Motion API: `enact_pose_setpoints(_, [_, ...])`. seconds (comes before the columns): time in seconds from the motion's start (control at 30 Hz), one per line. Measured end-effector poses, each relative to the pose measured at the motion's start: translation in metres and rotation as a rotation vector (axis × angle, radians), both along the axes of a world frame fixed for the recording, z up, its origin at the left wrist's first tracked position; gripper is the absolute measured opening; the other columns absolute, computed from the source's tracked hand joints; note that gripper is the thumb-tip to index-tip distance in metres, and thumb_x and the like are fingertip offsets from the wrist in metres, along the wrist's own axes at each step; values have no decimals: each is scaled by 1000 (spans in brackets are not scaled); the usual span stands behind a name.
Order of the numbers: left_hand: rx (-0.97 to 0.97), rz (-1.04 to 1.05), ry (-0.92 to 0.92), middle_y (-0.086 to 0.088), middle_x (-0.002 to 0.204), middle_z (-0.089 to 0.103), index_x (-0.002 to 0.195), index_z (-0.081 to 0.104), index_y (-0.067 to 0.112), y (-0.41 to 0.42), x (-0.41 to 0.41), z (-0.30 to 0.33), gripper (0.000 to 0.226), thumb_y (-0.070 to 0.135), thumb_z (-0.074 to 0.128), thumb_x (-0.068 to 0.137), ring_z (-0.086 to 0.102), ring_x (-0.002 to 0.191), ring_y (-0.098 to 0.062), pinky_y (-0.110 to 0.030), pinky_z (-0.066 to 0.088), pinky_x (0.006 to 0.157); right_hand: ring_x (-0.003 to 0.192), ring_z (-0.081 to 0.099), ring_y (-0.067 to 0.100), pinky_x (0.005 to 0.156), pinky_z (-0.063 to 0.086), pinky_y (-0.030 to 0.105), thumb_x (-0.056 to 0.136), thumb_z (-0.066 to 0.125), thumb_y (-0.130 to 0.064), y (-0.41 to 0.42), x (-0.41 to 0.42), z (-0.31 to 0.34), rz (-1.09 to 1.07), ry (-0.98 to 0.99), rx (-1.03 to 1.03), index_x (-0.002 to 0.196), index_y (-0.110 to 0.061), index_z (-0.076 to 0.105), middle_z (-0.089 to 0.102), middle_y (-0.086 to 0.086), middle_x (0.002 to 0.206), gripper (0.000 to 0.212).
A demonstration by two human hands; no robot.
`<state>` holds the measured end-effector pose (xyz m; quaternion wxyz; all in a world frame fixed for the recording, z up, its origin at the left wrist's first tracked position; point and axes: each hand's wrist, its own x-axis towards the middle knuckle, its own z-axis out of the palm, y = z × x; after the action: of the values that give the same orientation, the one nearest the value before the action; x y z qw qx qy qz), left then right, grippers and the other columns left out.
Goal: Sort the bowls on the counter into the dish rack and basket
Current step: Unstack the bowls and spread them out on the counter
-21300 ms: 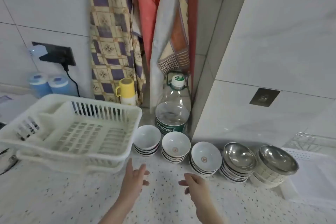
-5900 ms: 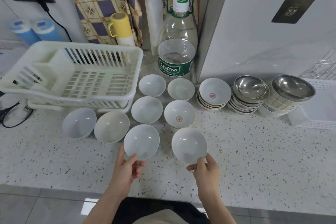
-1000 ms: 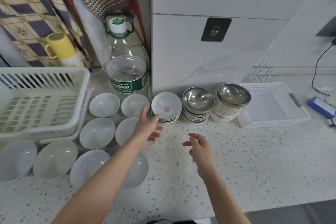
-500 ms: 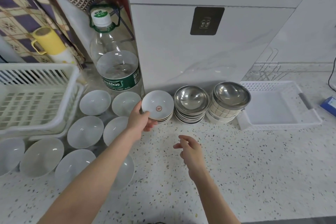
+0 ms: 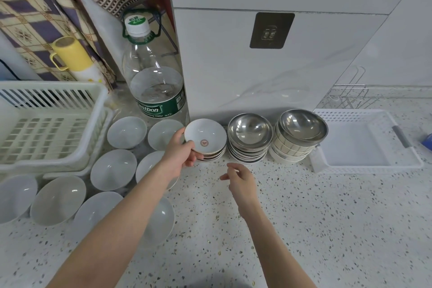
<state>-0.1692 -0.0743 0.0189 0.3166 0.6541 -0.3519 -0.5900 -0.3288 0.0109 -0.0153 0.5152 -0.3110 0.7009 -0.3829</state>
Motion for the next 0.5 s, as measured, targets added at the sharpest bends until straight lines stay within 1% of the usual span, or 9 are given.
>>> enact_pose_setpoints(0.07, [-3,42,72,-13,56,68,147,35,28,3,6,2,62,-4,41,94,50,36,-10,-20,37,35,48,47,-1,45,42,12,96,46,-23,-5,3,2,36,74,-19,122,-25,59,72,-10,77,29])
enact_pose_setpoints(0.1, [-11,58,107,-13,56,68,146,36,27,6,11,2,61,-4,41,94,50,37,-10,-19,37,35,47,47,-1,44,41,11,97,45,-23,-9,4,2,63,106,-24,126,-24,58,71,-11,77,32])
enact_pose_setpoints(0.17, [-30,76,156,-11,56,67,145,39,26,12,20,4,58,-3,41,94,51,39,-9,-19,36,35,49,47,1,45,42,15,97,43,-24,-16,9,4,123,165,-28,133,-20,55,70,-13,79,37])
enact_pose_setpoints(0.23, [-49,97,199,-9,56,67,141,43,25,20,30,4,54,-1,41,94,50,40,-7,-18,36,35,47,47,2,47,42,21,97,42,-26,-23,14,6,162,213,-27,130,-17,56,70,-9,85,36])
enact_pose_setpoints(0.33, [-67,163,275,-7,56,65,134,48,22,36,42,4,45,1,42,95,50,40,-7,-16,35,36,62,58,11,58,47,30,98,39,-31,-34,22,6,179,305,-13,117,-11,57,71,0,90,33])
enact_pose_setpoints(0.4, [-72,217,303,-8,55,64,134,48,19,46,48,3,43,2,42,96,48,41,-8,-16,35,36,75,64,20,66,51,35,100,37,-35,-41,28,6,177,348,6,112,-7,57,71,6,95,37])
enact_pose_setpoints(0.47, [-73,252,309,-7,56,63,134,50,22,55,53,2,44,2,42,95,48,42,-9,-17,35,36,87,66,26,73,54,38,101,37,-37,-46,35,6,144,379,20,110,-4,58,71,10,98,40])
enact_pose_setpoints(0.5, [-74,263,311,-7,57,64,134,50,24,59,55,2,45,2,42,95,49,44,-9,-17,35,36,89,67,27,74,55,37,101,38,-37,-48,39,6,120,393,21,109,-3,58,71,11,98,40])
